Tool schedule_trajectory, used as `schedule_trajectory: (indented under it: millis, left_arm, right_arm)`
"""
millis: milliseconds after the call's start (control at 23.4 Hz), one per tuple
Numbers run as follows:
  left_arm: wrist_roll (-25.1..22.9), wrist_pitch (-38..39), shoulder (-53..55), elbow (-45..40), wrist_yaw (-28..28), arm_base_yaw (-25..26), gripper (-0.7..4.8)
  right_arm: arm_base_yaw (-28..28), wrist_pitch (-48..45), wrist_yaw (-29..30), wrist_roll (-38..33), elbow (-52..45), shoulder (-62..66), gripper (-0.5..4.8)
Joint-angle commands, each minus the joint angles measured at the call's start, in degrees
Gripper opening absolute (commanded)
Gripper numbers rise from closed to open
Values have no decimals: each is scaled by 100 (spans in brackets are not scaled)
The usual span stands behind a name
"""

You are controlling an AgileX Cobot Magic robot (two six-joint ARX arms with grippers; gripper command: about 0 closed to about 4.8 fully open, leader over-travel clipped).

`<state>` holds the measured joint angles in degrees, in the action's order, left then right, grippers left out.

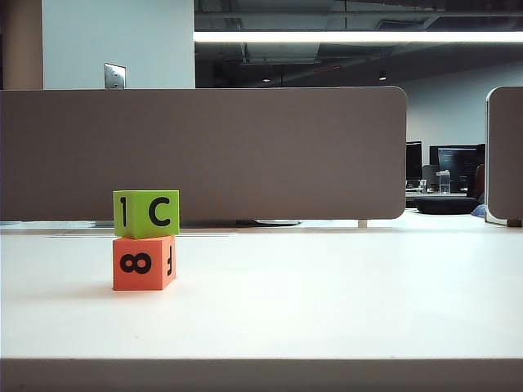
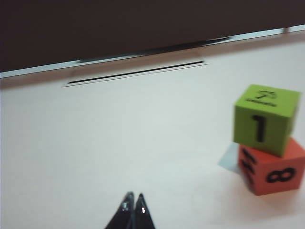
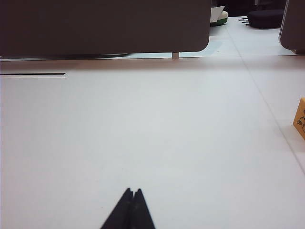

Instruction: Stack the letter block on the right onto the letter block on the left.

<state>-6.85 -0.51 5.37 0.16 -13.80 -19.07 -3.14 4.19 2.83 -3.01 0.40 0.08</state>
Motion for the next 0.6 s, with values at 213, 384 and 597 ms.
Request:
schedule_trajectory:
  millis: [213, 384, 597]
  left_arm:
    - [-2, -26, -551, 22, -79, 13, -5]
    - [2, -275, -520, 20, -31, 28, -6]
    - [295, -341, -520, 20, 1279, 813, -5]
  right_arm:
    - [2, -96, 9, -17, -31, -9, 0]
    - [0, -94, 11, -17, -31, -15, 0]
    - [2, -94, -13, -17, -31, -15, 0]
